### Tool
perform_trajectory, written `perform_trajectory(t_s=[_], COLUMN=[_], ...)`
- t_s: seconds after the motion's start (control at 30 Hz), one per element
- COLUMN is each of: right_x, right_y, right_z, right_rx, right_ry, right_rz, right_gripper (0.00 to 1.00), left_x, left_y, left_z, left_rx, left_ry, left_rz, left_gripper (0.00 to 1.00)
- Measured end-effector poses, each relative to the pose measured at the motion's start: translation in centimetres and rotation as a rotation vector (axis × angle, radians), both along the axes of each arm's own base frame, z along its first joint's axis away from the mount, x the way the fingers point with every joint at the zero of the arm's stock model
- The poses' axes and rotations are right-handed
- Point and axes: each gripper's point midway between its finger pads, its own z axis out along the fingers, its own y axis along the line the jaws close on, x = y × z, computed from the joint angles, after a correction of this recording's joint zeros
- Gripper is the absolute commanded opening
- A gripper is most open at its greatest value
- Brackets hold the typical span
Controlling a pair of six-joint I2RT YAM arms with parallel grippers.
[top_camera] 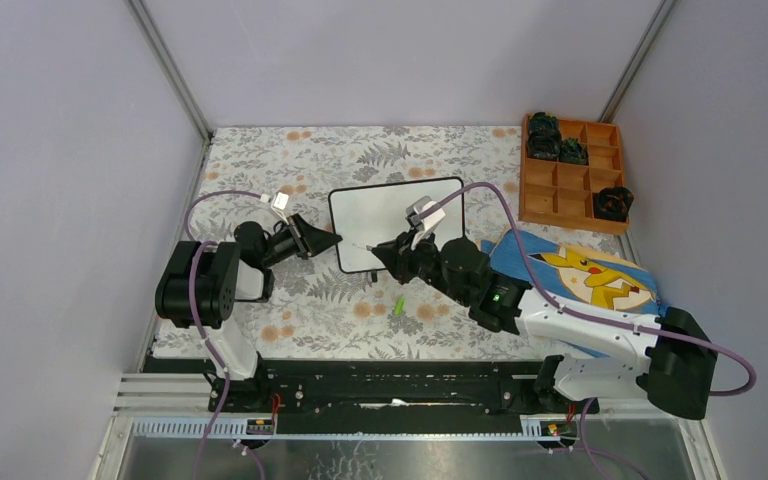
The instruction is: Write a sentence on the whiteboard
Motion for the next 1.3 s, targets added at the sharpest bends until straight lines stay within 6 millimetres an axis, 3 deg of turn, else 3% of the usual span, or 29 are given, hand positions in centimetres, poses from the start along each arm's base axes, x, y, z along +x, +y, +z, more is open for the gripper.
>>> perform_trajectory(t_s=[0.67,0.97,1.3], right_x=[1.2,1.6,1.6], right_y=[0.8,0.8,0.8], right_z=[-0.4,-1.3,-1.3], right_rx=[-0.006,-0.028,-0.028], right_ry=[0.021,0.03,0.031], right_rz=[-0.04,-0.066,-0.067], right_gripper=[0.0,0.0,0.0], left_x=[-0.1,-0.2,-0.6], left_y=[-0.1,-0.2,-0.9], left_z=[-0.3,-0.5,-1.1], left_rx=[0.016,0.024,0.037], left_ry=[-0.006,-0.008,0.012], left_rz=[-0.007,-0.011,-0.035], left_gripper=[0.28,0.39,0.37])
